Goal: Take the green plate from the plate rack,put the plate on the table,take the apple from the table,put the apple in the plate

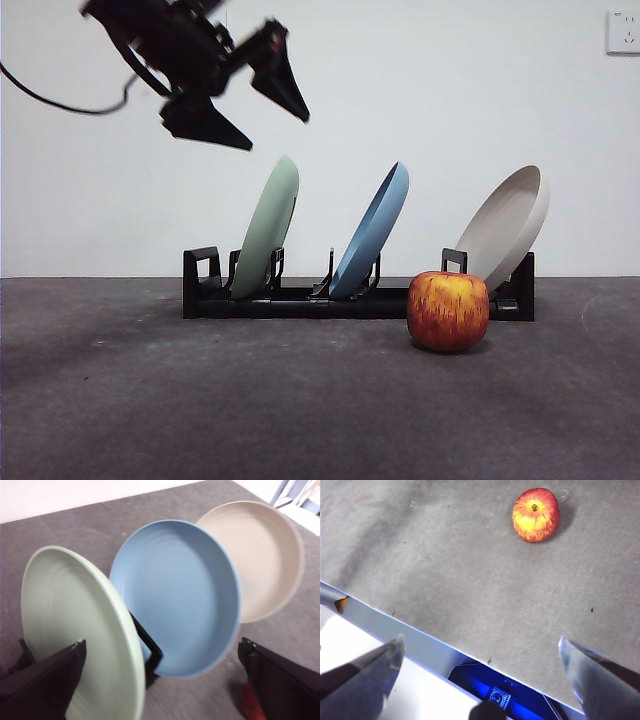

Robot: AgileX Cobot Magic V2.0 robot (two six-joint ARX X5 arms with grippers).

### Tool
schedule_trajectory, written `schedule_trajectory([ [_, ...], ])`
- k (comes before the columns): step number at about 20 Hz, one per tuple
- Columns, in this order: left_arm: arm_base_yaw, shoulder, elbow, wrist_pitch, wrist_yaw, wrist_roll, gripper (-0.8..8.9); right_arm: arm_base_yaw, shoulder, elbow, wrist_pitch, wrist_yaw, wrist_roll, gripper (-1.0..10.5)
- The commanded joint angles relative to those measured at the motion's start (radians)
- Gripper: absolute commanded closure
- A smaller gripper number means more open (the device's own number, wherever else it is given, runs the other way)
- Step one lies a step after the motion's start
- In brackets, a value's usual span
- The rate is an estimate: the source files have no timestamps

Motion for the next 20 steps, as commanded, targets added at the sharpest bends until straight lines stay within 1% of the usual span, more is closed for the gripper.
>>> schedule_trajectory([
  [1, -0.005, 0.047, 0.017, 0.039, -0.020, -0.006, 2.86, 0.003, 0.000, 0.003, 0.007, -0.001, 0.006, 2.9],
  [3, -0.008, 0.072, 0.017, 0.056, -0.040, -0.006, 2.87, 0.003, 0.000, 0.003, 0.008, 0.000, 0.006, 2.9],
  [8, -0.018, 0.110, 0.017, 0.049, -0.041, -0.014, 2.88, 0.003, 0.000, 0.003, 0.014, 0.000, 0.006, 2.9],
  [9, -0.022, 0.112, 0.017, 0.046, -0.042, -0.013, 3.14, 0.003, 0.000, 0.003, 0.014, 0.000, 0.006, 2.9],
  [11, -0.028, 0.113, 0.017, 0.040, -0.044, -0.013, 4.64, 0.003, 0.000, 0.003, 0.014, 0.000, 0.006, 2.9],
  [13, -0.028, 0.114, 0.017, 0.032, -0.044, -0.014, 5.34, 0.003, 0.000, 0.003, 0.014, 0.000, 0.006, 2.9],
  [16, -0.028, 0.114, 0.017, 0.006, -0.040, -0.013, 7.13, 0.003, 0.000, 0.003, 0.014, 0.000, 0.006, 2.9],
  [18, -0.028, 0.114, 0.017, -0.009, -0.034, -0.014, 7.61, 0.003, 0.000, 0.003, 0.014, 0.000, 0.006, 2.9],
  [20, -0.028, 0.114, 0.017, -0.022, -0.033, -0.014, 7.73, 0.003, 0.000, 0.003, 0.013, -0.001, 0.006, 2.9],
])
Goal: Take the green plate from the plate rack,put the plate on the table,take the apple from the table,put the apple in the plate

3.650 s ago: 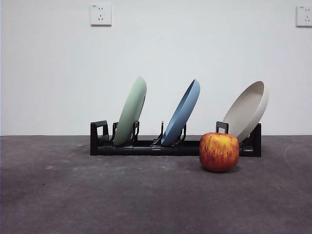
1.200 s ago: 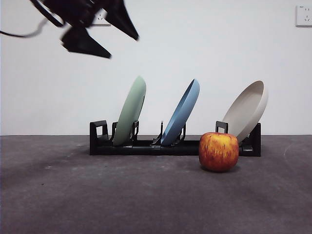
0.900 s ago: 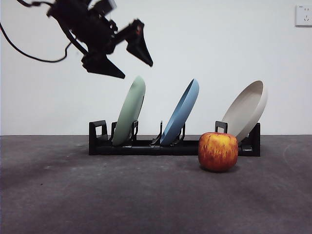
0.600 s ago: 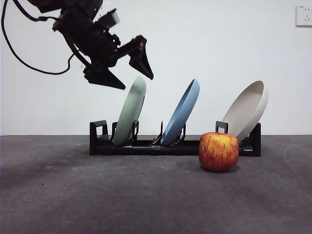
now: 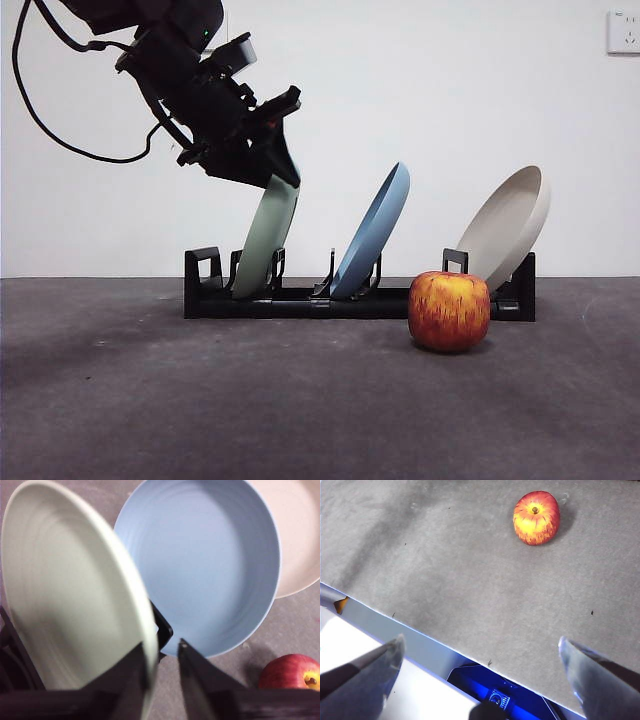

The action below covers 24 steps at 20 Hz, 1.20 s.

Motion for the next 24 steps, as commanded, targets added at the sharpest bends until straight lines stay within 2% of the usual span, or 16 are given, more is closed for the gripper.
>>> schedule_trajectory([
  [1, 0.000, 0.011, 0.003, -0.006, 0.011, -0.007, 8.29, 0.003, 0.000, 0.002, 0.005, -0.001, 0.006, 2.9],
  [6, 0.000, 0.010, 0.003, -0.003, 0.064, -0.011, 8.22, 0.003, 0.000, 0.002, 0.007, -0.001, 0.006, 2.9],
  [11, 0.010, -0.013, 0.003, 0.009, 0.064, -0.033, 8.22, 0.003, 0.000, 0.002, 0.008, -0.002, 0.006, 2.9],
  [19, 0.025, -0.176, 0.005, 0.000, 0.076, -0.032, 8.22, 0.003, 0.000, 0.002, 0.013, -0.002, 0.006, 2.9],
  [21, 0.018, -0.238, 0.005, -0.042, 0.120, -0.021, 8.22, 0.003, 0.000, 0.002, 0.016, -0.003, 0.006, 2.9],
  [24, -0.038, -0.357, 0.005, -0.180, 0.109, 0.077, 8.22, 0.003, 0.000, 0.002, 0.024, -0.003, 0.006, 2.9],
])
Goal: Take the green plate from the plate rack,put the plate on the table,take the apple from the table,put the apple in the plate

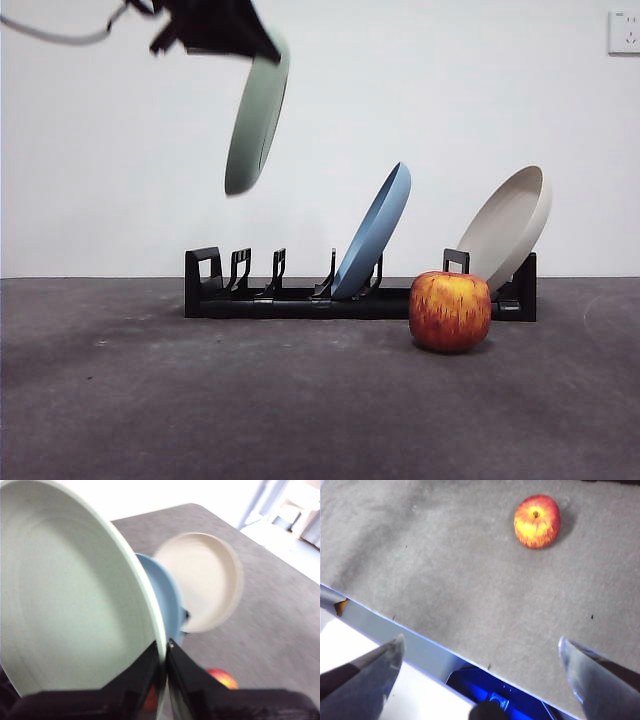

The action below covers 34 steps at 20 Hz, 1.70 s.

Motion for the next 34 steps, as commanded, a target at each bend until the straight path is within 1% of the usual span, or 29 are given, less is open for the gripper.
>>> schedule_trajectory([
  [1, -0.064, -0.094, 0.005, -0.100, -0.051, 0.117, 8.22, 0.003, 0.000, 0.003, 0.007, -0.002, 0.006, 2.9],
  [4, -0.179, -0.190, 0.005, -0.267, -0.244, 0.220, 8.22, 0.003, 0.000, 0.003, 0.010, -0.002, 0.006, 2.9],
  [6, -0.269, -0.225, 0.005, -0.380, -0.363, 0.253, 8.21, 0.003, 0.000, 0.003, 0.010, -0.002, 0.006, 2.9],
  [9, -0.400, -0.223, 0.002, -0.531, -0.523, 0.271, 8.21, 0.003, 0.000, 0.003, 0.010, -0.002, 0.006, 2.9],
  [11, -0.484, -0.208, -0.001, -0.593, -0.607, 0.270, 8.21, 0.003, 0.000, 0.003, 0.010, -0.002, 0.006, 2.9],
  [14, -0.576, -0.175, -0.019, -0.624, -0.701, 0.264, 8.21, 0.003, -0.001, 0.003, 0.010, -0.002, 0.006, 2.9],
  [16, -0.613, -0.155, -0.075, -0.616, -0.726, 0.259, 8.21, 0.003, -0.001, 0.003, 0.009, -0.002, 0.007, 2.9],
  [17, -0.631, -0.150, -0.120, -0.586, -0.738, 0.245, 8.21, 0.003, -0.001, 0.003, 0.009, -0.002, 0.008, 2.9],
  [20, -0.660, -0.144, -0.276, -0.461, -0.750, 0.244, 8.21, 0.003, -0.001, 0.003, 0.009, -0.002, 0.014, 2.9],
  [22, -0.669, -0.135, -0.377, -0.377, -0.794, 0.245, 8.21, 0.003, -0.001, 0.003, 0.009, -0.002, 0.014, 2.9],
  [24, -0.671, -0.113, -0.439, -0.329, -0.816, 0.245, 8.21, 0.003, -0.001, 0.003, 0.009, -0.002, 0.014, 2.9],
  [26, -0.679, -0.071, -0.468, -0.297, -0.818, 0.248, 8.21, 0.003, -0.001, 0.003, 0.009, -0.002, 0.014, 2.9],
  [30, -0.717, 0.057, -0.469, -0.225, -0.818, 0.252, 8.21, 0.003, -0.001, 0.003, 0.009, -0.002, 0.014, 2.9],
  [34, -0.749, 0.141, -0.469, -0.201, -0.821, 0.251, 8.21, 0.003, -0.001, 0.003, 0.009, -0.002, 0.014, 2.9],
])
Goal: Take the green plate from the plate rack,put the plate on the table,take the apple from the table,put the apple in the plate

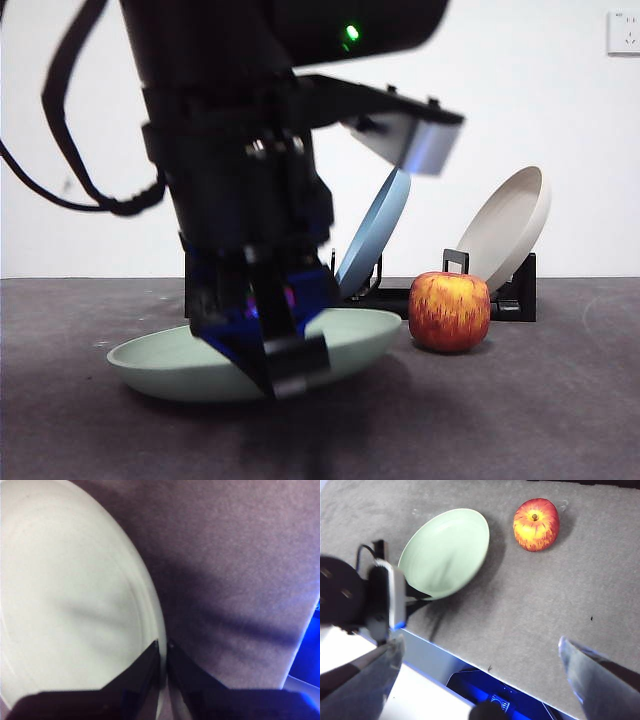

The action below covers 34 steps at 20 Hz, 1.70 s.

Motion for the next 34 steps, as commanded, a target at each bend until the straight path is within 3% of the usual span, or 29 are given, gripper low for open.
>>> schedule_trajectory([
  [1, -0.008, 0.035, -0.004, 0.021, 0.016, 0.000, 8.22, 0.003, -0.001, 0.003, 0.004, -0.002, 0.006, 2.9],
  [3, -0.010, 0.041, -0.004, 0.025, 0.032, -0.009, 7.95, 0.003, -0.001, 0.003, 0.004, -0.002, 0.006, 2.9],
  [6, -0.010, 0.041, -0.004, 0.019, 0.047, -0.016, 4.66, 0.003, -0.001, 0.003, 0.004, -0.002, 0.006, 2.9],
  [10, -0.011, 0.038, -0.003, 0.008, 0.048, -0.022, 4.59, 0.003, -0.001, 0.003, 0.004, -0.002, 0.007, 2.9],
  [16, -0.010, -0.083, 0.038, -0.121, 0.058, -0.125, 4.58, 0.003, 0.014, 0.003, 0.006, -0.002, 0.007, 2.9],
  [20, -0.012, -0.237, 0.100, -0.189, 0.181, -0.204, 4.58, 0.003, 0.048, 0.003, 0.039, -0.001, 0.016, 2.9],
  [25, -0.012, -0.460, 0.196, -0.278, 0.352, -0.307, 4.59, 0.021, 0.152, 0.003, 0.232, 0.000, 0.074, 2.9],
  [27, -0.012, -0.541, 0.225, -0.294, 0.368, -0.334, 4.59, 0.049, 0.214, 0.003, 0.317, 0.009, 0.090, 2.9],
  [34, -0.012, -0.723, 0.245, -0.311, 0.367, -0.407, 4.59, 0.206, 0.500, 0.003, 0.594, 0.219, 0.104, 2.9],
])
